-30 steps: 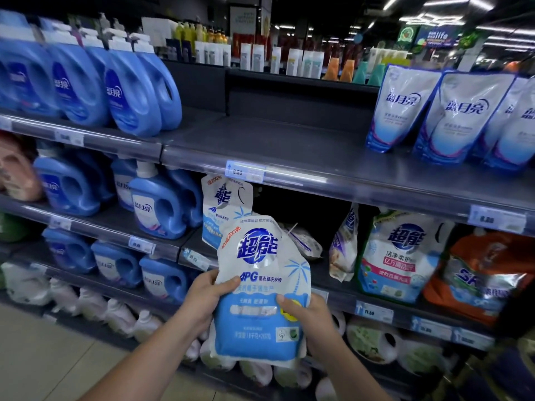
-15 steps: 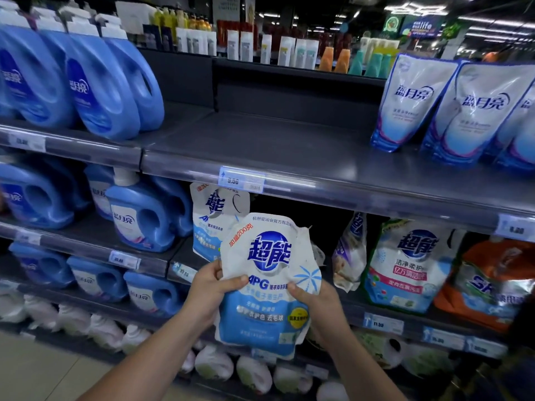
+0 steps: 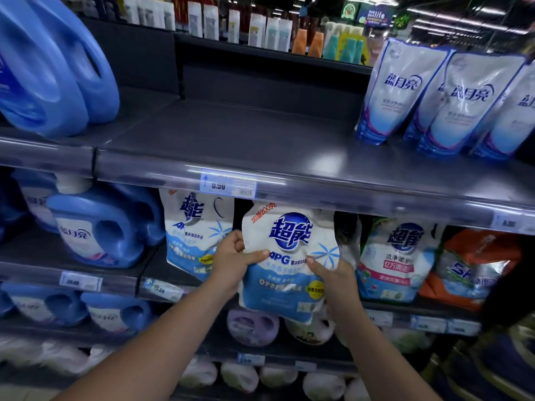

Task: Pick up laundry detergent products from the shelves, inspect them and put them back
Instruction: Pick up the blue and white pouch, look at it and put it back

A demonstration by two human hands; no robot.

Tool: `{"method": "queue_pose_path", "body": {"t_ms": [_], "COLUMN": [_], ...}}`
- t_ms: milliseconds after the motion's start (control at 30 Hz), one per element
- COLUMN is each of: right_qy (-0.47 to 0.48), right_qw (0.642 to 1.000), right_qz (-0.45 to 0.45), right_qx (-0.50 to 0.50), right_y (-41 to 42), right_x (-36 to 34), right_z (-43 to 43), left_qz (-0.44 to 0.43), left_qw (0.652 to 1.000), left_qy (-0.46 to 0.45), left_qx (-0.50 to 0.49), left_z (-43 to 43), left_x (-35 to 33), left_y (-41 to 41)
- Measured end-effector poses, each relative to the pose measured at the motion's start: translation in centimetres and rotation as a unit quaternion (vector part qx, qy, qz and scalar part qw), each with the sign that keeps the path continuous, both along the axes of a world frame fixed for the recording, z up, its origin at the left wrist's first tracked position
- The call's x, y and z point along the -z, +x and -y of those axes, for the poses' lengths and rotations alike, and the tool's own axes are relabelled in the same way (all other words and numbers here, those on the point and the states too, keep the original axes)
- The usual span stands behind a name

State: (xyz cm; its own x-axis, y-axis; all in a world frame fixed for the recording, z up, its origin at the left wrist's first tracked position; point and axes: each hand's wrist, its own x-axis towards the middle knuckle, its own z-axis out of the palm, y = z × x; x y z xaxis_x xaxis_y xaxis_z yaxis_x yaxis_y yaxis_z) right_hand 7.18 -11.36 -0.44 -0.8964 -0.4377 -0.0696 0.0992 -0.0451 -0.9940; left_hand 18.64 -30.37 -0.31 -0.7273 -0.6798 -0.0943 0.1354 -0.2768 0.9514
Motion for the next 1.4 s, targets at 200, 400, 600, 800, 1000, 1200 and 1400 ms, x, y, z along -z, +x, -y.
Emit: {"method": "queue_pose_path", "body": {"t_ms": [200,400,600,800,1000,1200,1400], "right_qy": [0.013,0.037,0.045,0.126,0.117,0.109,0.118], "right_qw": [0.999,0.997,0.994,0.981,0.972,0.97,0.951], "right_qz": [-0.027,-0.066,-0.094,-0.136,-0.18,-0.209,-0.122], "right_qx": [0.027,-0.002,-0.041,-0.051,0.099,-0.053,-0.258], "right_y": [-3.4,-6.1,-7.1,-6.4,-2.0,2.9,6.6], "right_x": [0.7,1.9,3.9,4.7,4.9,3.9,3.2], "right_z": [1.0,2.9,2.9,1.5,-0.4,3.2,12.7], "left_qz": [0.002,0.016,0.037,0.139,0.123,0.162,0.219], "left_qw": [1.0,0.998,0.995,0.973,0.979,0.962,0.923], "left_qy": [-0.028,-0.025,-0.067,-0.173,-0.163,-0.183,-0.197], "left_qx": [-0.011,-0.054,-0.06,-0.063,-0.008,-0.121,-0.248], "left_z": [0.1,1.2,1.5,0.6,-0.9,1.2,7.8], "left_x": [0.9,2.7,3.6,4.4,5.1,4.6,5.4], "left_y": [-3.5,-5.4,-6.1,-3.6,0.4,6.5,10.5]}}
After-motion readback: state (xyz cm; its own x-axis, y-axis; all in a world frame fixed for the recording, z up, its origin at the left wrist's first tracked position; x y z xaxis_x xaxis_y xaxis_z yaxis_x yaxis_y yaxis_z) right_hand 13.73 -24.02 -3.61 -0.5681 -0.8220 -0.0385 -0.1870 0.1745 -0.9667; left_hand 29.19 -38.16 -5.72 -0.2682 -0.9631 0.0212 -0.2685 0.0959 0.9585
